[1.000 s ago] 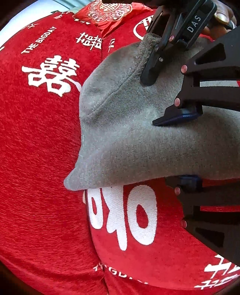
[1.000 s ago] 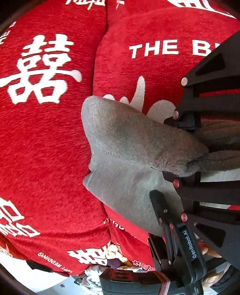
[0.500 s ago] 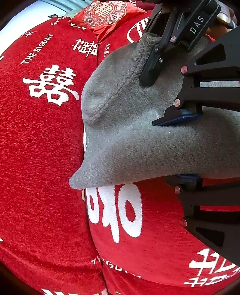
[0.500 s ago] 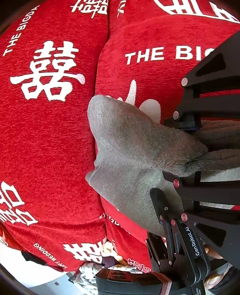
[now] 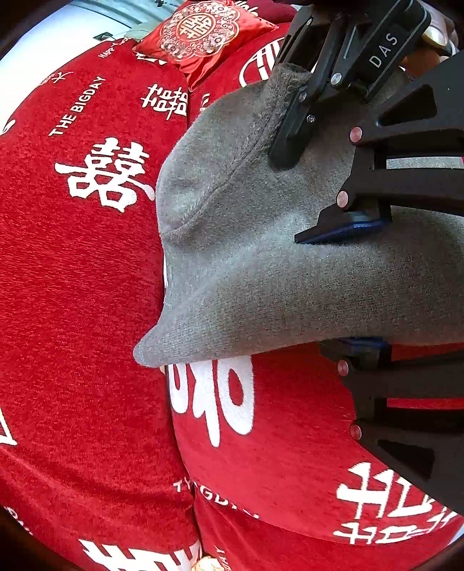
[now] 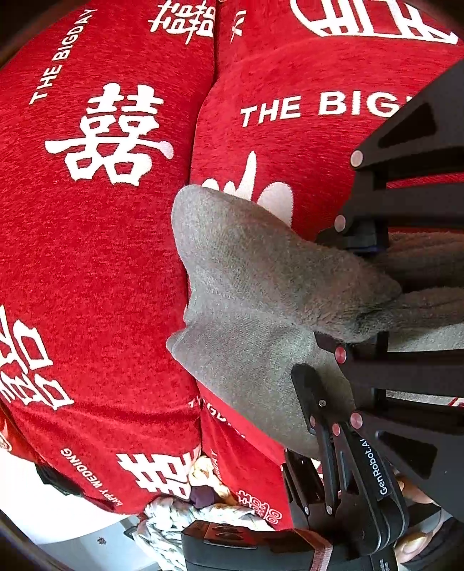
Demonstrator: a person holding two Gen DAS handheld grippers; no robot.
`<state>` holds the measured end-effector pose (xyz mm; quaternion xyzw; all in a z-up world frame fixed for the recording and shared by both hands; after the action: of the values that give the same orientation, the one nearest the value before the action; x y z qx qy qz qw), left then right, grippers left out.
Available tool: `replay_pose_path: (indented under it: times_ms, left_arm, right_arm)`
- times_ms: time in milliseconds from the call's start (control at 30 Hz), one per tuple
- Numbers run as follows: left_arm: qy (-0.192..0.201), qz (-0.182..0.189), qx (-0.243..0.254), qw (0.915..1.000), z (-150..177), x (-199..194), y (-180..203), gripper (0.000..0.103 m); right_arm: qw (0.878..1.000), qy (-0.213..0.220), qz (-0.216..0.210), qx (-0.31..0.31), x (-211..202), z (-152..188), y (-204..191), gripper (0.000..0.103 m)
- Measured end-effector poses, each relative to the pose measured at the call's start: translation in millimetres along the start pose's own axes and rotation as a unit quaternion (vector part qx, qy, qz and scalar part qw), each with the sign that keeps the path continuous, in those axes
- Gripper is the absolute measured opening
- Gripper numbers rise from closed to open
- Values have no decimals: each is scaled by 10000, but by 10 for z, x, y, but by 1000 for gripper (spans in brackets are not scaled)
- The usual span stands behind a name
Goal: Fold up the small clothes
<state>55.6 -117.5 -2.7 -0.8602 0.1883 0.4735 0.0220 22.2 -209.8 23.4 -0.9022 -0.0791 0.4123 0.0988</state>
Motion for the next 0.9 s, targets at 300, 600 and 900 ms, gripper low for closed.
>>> replay_pose_path:
  times_ms: [300,600,900]
  left_arm:
    - [56,-37,23,10000,212,-184,-40,43]
    - [117,-32,19,9999,375,-363,-64,43]
    - [144,-37,47,9999,509,-454,-75,43]
  right_arm:
    - [9999,43,84,-101,-144,179,-206,29]
    - [9997,107,106,-175,-286,325,-363,29]
    - [9997,127,104,-201,-368,465,-465,29]
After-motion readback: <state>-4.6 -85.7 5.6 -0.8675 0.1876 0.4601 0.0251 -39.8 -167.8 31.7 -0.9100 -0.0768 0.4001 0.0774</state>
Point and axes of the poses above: each gripper's, at about its wrist camera, not at the fingertips, and x roughly the way its jaws point, y to its right, z to its underside, the point moved 10 cm from there along x, roughly the way its jaws point, and after that the axes turned 2 degrees about -z, right-handed, at the moved point
